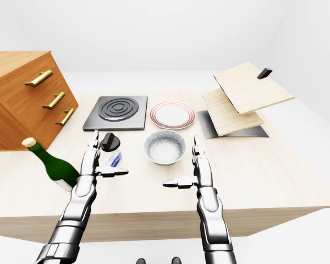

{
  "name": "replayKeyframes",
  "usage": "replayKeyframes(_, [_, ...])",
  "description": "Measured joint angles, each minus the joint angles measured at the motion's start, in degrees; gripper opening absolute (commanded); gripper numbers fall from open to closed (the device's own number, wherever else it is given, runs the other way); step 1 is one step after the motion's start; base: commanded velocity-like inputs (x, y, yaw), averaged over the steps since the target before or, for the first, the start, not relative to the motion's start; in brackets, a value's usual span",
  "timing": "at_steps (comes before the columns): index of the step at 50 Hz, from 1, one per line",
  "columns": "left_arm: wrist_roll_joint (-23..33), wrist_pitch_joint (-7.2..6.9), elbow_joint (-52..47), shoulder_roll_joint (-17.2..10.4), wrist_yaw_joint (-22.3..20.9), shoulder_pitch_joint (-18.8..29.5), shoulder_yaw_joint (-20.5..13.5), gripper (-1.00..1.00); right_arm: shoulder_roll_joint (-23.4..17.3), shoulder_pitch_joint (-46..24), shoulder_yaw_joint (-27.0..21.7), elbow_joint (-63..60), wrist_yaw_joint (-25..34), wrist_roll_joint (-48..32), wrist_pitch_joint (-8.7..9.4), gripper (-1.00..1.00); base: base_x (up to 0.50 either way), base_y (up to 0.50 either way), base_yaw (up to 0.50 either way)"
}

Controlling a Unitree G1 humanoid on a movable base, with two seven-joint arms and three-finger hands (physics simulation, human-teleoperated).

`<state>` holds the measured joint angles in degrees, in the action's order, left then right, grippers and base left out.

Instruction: Pick up the cream cheese and put it in the bowl.

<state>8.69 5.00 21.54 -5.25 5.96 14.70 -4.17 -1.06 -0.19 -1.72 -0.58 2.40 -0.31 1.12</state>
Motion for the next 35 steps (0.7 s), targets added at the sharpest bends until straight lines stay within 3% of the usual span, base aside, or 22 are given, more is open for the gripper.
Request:
replayKeyframes(19, [3.1, 0.0, 2.8, -0.2, 3.1, -0.4, 0.1, 1.0, 0.0, -0.3, 0.0, 0.5, 0.2, 0.1, -0.21, 1.0, 0.0, 0.0, 0.0])
replayKeyframes(35, [4.8, 0.0, 11.3, -0.1, 5.1, 1.6, 0.8, 1.0, 0.0, -0.4, 0.1, 0.3, 0.5, 0.1, 0.02, 1.0, 0.0, 0.0, 0.0])
